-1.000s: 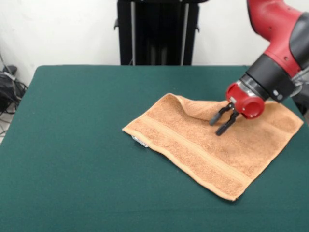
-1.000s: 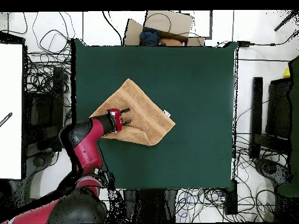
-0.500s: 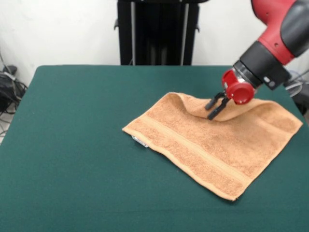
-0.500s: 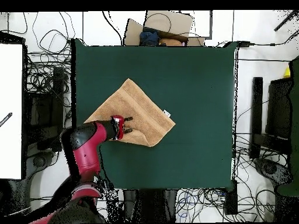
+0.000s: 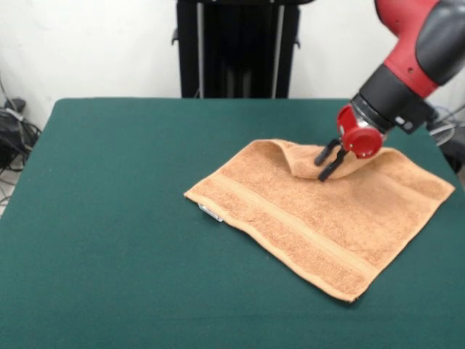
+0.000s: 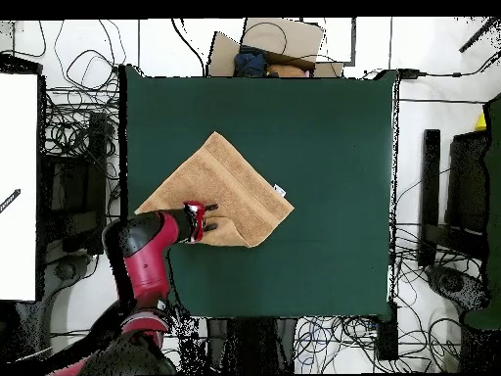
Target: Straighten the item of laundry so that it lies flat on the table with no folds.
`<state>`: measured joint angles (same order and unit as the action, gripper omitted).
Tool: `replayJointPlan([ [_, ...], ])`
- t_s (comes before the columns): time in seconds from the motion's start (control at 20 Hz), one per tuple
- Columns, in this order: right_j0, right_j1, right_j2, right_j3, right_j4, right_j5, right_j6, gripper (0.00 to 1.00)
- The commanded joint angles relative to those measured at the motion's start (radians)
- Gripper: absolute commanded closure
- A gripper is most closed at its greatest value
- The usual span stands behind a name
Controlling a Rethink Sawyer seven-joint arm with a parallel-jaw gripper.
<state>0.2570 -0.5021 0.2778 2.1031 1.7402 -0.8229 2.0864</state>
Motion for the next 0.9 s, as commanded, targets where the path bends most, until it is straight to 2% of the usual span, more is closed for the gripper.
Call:
replayJointPlan([
  [0.05,0.009,0.008,0.084,0.086,0.005,0.171,0.17,0.0],
  [0.45,-0.015,-0.082,0.138,0.153,0.094,0.241,0.119,0.0],
  [0.9,-0.078,-0.221,0.281,0.253,0.304,0.212,-0.016,0.0],
])
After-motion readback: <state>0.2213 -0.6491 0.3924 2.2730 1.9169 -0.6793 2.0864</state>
